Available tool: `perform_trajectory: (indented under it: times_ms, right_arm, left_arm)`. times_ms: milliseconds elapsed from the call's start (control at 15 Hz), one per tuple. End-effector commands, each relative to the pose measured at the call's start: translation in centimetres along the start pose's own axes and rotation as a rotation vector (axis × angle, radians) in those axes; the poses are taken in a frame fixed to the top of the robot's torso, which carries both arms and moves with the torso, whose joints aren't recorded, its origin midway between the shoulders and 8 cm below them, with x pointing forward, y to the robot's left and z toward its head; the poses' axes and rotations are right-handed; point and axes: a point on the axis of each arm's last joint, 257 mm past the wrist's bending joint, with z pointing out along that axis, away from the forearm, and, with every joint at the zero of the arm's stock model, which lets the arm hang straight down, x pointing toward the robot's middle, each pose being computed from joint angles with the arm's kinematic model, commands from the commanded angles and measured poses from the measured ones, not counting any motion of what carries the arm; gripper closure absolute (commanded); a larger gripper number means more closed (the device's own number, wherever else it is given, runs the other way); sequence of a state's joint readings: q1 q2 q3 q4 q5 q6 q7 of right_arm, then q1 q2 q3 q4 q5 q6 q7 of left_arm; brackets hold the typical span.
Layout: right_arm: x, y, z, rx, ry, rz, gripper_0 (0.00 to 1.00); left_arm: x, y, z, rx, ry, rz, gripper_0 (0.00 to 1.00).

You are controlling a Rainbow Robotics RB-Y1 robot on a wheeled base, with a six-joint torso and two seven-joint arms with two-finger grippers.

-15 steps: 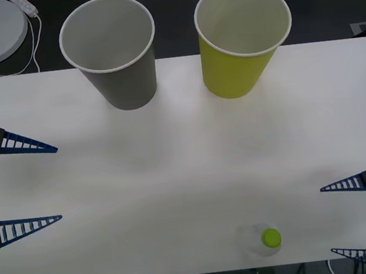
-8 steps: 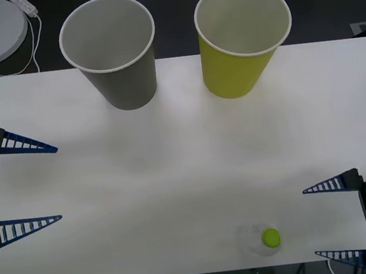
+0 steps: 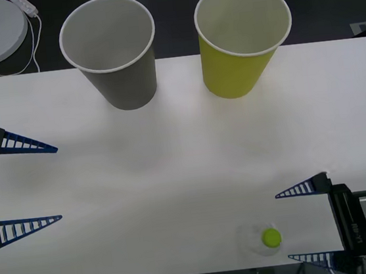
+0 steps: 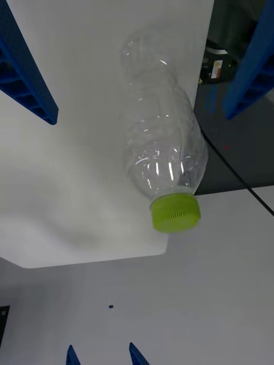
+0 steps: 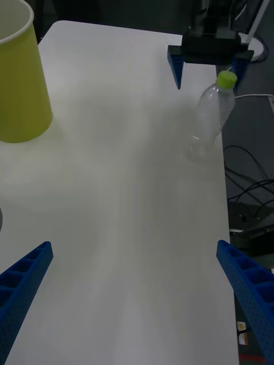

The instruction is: Put the can into the green bin and the plastic bottle into the gray bin

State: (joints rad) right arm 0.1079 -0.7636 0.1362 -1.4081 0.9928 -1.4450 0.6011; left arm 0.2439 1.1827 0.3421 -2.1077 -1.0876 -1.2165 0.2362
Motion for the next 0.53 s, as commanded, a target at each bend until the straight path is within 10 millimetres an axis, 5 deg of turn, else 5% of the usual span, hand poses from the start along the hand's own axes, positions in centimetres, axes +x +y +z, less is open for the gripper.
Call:
perform_trajectory:
  times_ms: [67,533]
  right_arm:
    - [0.3,0.1,1.6,-0.015,-0.003,-0.008,0.0]
    - [0.5,0.8,4.1,-0.058,-0.01,-0.031,0.0]
  left_arm:
    - [0.0,0.0,0.0,0.0,0.0,0.0,0.0]
    - [0.0,0.0,0.0,0.0,0.0,0.0,0.0]
